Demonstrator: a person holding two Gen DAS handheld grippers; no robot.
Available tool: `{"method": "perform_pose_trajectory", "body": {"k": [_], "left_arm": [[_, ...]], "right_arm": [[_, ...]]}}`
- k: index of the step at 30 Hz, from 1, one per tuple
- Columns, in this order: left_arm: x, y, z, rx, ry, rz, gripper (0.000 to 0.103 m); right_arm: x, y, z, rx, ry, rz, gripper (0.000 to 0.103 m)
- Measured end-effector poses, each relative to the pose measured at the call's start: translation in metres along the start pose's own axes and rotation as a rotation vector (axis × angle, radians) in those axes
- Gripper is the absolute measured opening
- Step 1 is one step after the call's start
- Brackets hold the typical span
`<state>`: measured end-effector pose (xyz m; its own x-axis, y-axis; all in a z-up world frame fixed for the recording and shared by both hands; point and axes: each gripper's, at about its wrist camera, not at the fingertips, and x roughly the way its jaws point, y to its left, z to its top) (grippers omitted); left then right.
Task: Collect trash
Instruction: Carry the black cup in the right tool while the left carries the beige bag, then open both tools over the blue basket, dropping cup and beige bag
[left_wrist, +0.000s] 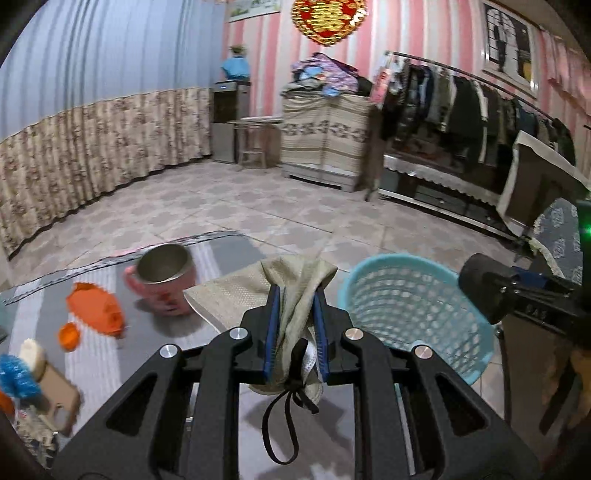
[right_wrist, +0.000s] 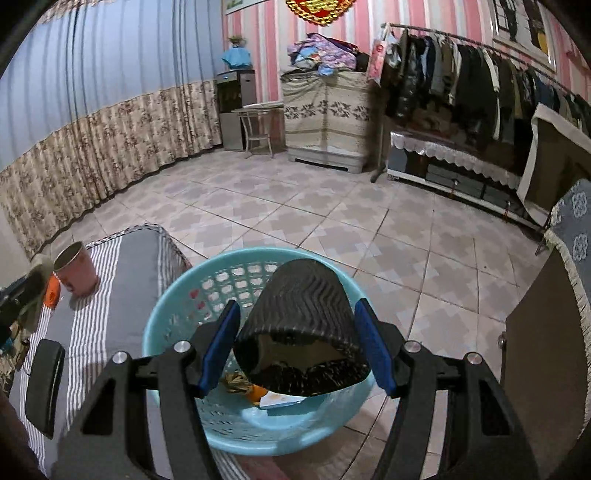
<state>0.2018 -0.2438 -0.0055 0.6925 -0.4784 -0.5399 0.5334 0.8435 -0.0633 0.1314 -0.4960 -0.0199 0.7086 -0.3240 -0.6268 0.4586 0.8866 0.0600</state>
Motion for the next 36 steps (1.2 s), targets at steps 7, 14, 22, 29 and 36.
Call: {"method": "perform_pose_trajectory", "body": {"k": [7,14,22,29,36], "left_arm": [[0.033,-0.059,0.006,0.049,0.026,-0.095,0.016],[0.065,-0.1,0.013,0.092,0.044,-0.149,0.022],[0.084,-0.094,0.032,0.099,0.028,-0.021,0.072],[0.053,-0.052,0.027,0.049,-0.036,0.097,0.09],[0.019,-0.005,0.02,0.002,-0.051,0.152,0.093]], "right_arm": [[0.004,-0.027,0.004,0.046,-0.014,-0.031,0.064],[0.009,-0.056,0.002,0.121,-0.008,-0.02,0.064],[0.017,-0.064,-0.001,0.13,0.002,-0.005,0.064],[0.028,-0.035,-0.002,0.065,0.022,0.026,0.064],[0.043,0.001,0.0,0.082,-0.042,0.093,0.088]]}}
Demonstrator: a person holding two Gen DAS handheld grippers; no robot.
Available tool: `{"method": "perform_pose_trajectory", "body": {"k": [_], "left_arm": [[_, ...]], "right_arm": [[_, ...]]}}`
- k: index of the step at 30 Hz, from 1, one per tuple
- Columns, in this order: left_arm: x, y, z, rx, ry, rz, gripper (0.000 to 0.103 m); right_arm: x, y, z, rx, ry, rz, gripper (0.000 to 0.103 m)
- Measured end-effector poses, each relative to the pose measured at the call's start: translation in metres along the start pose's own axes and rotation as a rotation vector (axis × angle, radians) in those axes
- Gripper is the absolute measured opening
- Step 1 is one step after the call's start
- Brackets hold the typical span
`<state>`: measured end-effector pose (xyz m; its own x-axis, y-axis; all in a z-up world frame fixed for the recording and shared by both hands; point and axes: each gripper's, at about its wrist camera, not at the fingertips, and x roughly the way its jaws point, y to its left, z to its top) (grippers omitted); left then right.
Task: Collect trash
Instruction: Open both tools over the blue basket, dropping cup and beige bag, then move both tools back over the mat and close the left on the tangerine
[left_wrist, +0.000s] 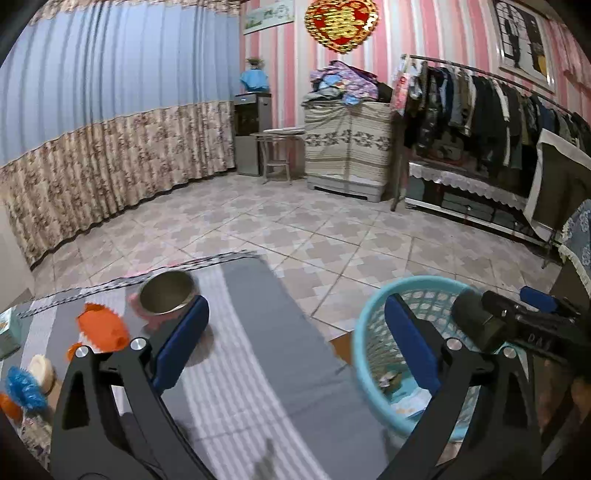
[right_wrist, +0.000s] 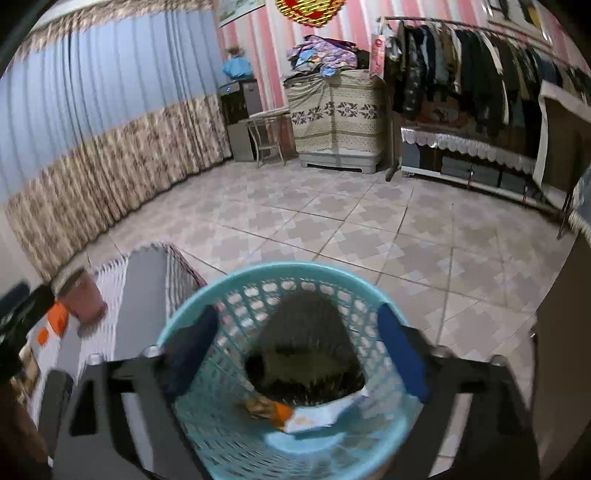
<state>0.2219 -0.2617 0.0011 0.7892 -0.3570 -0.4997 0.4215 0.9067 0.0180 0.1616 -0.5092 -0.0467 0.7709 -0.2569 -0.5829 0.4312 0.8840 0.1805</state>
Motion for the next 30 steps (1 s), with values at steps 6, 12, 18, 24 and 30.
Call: {"method": "perform_pose_trajectory", "body": {"k": [6,12,18,24,30], "left_arm": [[-0.024,0.042,-0.002,-0.041,-0.026,0.056,0.096],[-0.047,0.085,-0.01,-0.069,-0.032,0.126,0.097],[-0.068,0.151,-0.026,-0.093,-0.022,0.23,0.097],[-0.086,0.224,-0.057,-0.14,0.024,0.345,0.097],[-0.092,0.296,-0.09,-0.209,0.1,0.438,0.097]], "right_arm": [[-0.013,0.014,0.0,-0.079,-0.042,-0.065,0.093],[-0.026,0.035,0.005,-0.104,-0.054,-0.051,0.094],[-0.029,0.078,-0.012,-0.192,-0.043,-0.045,0.094],[-0.028,0.107,-0.028,-0.201,-0.008,0.001,0.094],[-0.029,0.134,-0.042,-0.219,0.01,0.024,0.094]]}}
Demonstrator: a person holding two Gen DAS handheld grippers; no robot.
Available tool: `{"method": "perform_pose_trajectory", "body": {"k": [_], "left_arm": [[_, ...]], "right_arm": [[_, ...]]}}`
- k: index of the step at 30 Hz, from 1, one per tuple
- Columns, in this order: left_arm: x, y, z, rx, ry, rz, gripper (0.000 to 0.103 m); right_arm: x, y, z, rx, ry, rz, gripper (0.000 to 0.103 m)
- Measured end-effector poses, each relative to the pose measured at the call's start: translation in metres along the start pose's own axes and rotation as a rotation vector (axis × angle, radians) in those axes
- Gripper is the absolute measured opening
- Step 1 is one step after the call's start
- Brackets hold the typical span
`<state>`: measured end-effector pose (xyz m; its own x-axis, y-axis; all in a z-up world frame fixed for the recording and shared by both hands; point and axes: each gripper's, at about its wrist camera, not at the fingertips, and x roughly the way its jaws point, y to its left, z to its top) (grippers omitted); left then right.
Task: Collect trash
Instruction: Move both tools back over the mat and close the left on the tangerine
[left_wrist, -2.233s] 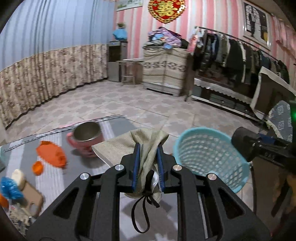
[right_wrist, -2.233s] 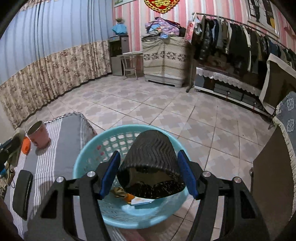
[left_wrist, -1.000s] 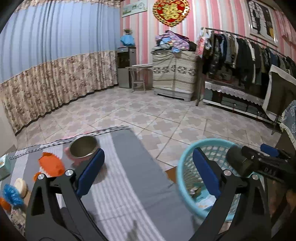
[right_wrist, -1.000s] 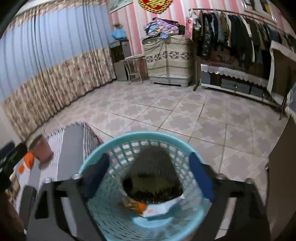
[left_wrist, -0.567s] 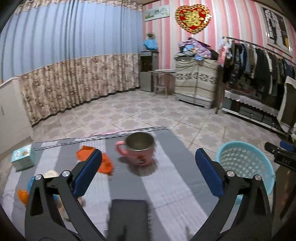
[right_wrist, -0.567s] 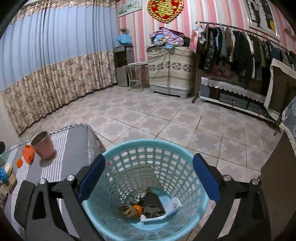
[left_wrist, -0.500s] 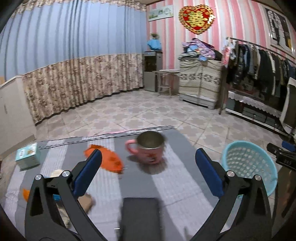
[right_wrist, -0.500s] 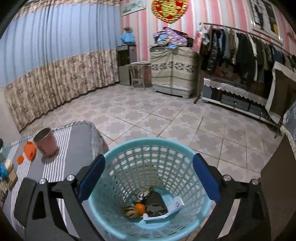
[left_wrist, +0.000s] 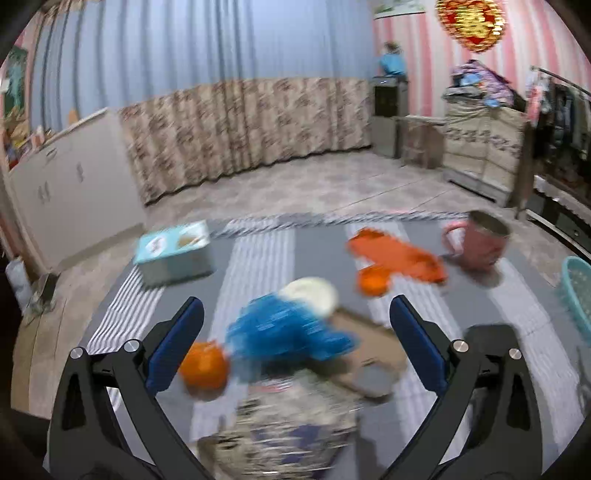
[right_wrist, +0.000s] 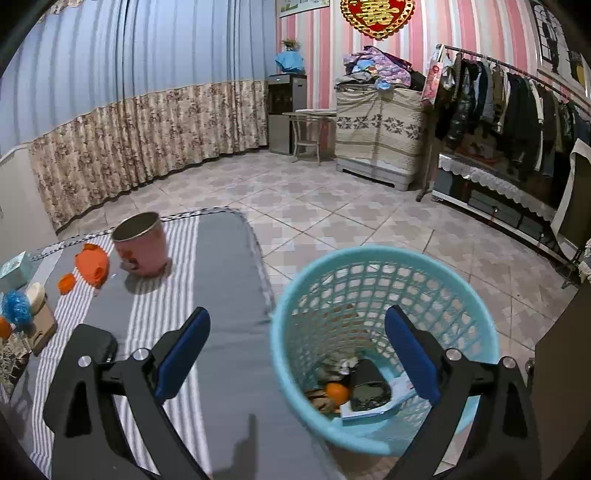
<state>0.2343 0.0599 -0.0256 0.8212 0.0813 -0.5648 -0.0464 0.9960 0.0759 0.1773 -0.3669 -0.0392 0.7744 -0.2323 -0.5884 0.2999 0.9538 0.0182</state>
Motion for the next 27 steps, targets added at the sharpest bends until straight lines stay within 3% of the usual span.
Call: {"method": "perform_pose_trajectory", "body": {"k": [6,13,15,21,27], "left_arm": [[0.015,0.052,-0.015,-0.054,0.052,0.05,0.096],[0.04,0.079,-0.033,-0.1,0.154,-0.009,0.087],[0.05,0.08,-0.037,-0.108,0.198,-0.041,0.073],[0.068,0.077,-0.043,-0.081,0.247,-0.069,0.045],[0.06,0.083,-0.038,-0.071,0.21,-0.079,0.032]], "right_arm": [[0.002,0.019,-0.005,-0.029,0.025,-0.026,0.094],[0.006,0.028,-0.009,-0.032,0.045,-0.028,0.094],[0.007,0.032,-0.012,-0.039,0.056,-0.028,0.094],[0.009,0.047,-0.019,-0.079,0.075,-0.028,0.094],[0.004,0.067,-0.021,-0.129,0.086,-0.009,0.094]]}}
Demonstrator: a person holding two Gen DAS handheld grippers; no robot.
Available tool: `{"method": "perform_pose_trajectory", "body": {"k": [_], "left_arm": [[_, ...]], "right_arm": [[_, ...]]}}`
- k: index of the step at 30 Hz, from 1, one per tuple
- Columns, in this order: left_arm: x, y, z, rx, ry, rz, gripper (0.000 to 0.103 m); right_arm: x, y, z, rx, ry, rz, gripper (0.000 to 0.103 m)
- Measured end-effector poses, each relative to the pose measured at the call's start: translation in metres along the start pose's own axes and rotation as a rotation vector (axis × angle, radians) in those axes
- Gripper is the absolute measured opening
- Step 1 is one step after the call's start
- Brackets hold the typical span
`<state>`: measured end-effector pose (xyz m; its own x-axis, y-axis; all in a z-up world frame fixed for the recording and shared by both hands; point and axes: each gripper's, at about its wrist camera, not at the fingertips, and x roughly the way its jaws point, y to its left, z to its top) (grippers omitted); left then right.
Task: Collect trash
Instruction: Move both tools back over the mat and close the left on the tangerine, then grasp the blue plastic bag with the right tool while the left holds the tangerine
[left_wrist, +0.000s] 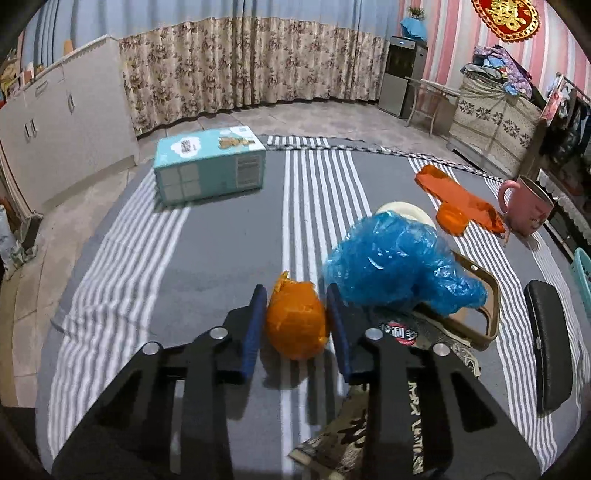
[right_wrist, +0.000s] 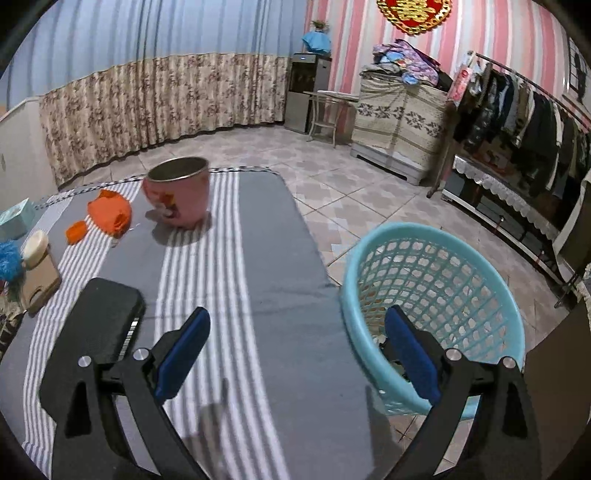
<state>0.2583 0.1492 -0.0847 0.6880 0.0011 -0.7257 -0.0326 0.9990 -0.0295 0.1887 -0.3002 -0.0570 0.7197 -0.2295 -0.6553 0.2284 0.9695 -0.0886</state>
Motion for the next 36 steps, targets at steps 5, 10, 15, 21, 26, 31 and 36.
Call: {"method": "perform_pose_trajectory", "body": {"k": [5,10,15,21,26,31,36], "left_arm": [[-0.02,0.009,0.015,0.066,-0.087,0.052,0.032],[-0.028,0.033,0.035,0.043,-0.17,0.068,0.032],[-0.022,0.056,0.042,0.013,-0.204,0.076,0.032],[-0.02,0.076,0.045,-0.023,-0.223,0.083,0.032],[-0.021,0.082,0.046,-0.031,-0.237,0.089,0.032],[-0.018,0.083,0.043,-0.029,-0.228,0.086,0.032],[-0.014,0.073,0.038,-0.002,-0.222,0.085,0.032]], "right_arm": [[-0.015,0.027,0.007,-0.001,-0.007,0.055,0.094],[-0.025,0.075,0.014,0.0,-0.014,0.138,0.094],[-0.027,0.147,0.021,-0.066,-0.005,0.223,0.093],[-0.026,0.227,0.027,-0.12,0.018,0.316,0.093],[-0.029,0.28,0.029,-0.154,0.045,0.395,0.093],[-0.018,0.322,0.026,-0.242,0.073,0.383,0.088],[-0.009,0.323,0.02,-0.261,0.142,0.507,0.03]]}}
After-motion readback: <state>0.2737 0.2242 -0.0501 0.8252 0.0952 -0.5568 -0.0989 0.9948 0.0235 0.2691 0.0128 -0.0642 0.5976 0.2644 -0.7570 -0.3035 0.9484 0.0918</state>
